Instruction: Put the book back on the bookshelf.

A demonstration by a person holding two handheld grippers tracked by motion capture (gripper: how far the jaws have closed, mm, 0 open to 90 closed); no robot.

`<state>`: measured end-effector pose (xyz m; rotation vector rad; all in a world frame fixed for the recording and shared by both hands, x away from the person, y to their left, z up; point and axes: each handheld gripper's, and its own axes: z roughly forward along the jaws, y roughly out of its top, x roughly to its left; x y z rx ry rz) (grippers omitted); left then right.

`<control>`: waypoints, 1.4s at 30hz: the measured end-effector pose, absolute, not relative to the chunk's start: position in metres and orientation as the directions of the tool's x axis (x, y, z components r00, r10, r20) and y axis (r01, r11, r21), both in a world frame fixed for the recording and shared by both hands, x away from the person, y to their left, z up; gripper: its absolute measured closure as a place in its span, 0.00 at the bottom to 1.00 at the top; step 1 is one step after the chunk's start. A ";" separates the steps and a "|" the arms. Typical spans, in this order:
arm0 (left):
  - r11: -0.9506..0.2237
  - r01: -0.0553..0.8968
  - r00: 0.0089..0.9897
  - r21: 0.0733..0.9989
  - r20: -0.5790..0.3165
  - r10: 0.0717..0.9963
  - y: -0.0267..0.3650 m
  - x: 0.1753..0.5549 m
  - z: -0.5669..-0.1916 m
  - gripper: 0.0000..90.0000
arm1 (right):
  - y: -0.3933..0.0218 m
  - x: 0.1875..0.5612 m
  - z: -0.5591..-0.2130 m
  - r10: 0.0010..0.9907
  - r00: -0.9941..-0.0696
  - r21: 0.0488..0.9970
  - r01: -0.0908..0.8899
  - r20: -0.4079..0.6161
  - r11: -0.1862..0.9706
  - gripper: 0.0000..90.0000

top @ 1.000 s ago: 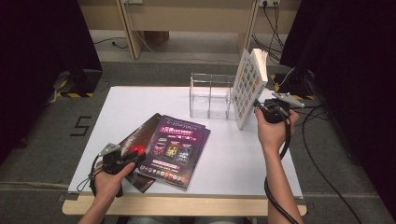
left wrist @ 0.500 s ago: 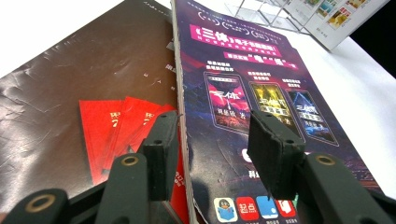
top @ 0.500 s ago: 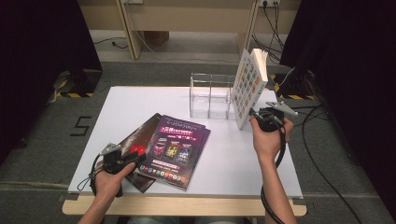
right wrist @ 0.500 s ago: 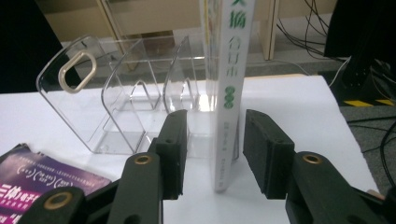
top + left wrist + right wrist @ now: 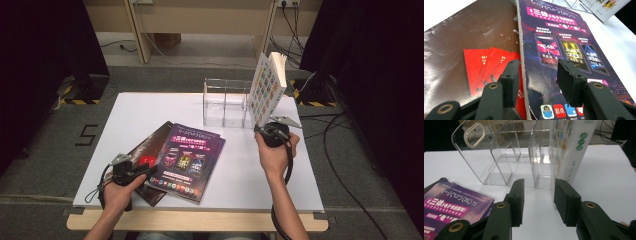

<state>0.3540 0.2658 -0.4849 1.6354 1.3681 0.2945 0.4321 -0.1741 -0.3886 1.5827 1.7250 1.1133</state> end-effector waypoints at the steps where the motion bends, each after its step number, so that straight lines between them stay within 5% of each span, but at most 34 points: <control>1: 0.075 0.635 0.345 0.769 -0.369 0.863 0.266 0.354 -0.485 0.58 | -0.171 0.433 -0.391 0.976 -0.170 0.845 0.534 0.139 -0.028 0.68; 42: 0.064 0.672 0.353 0.738 -0.396 0.848 0.265 0.359 -0.493 0.58 | -0.106 0.471 -0.433 0.951 -0.253 0.755 0.655 0.178 0.033 0.66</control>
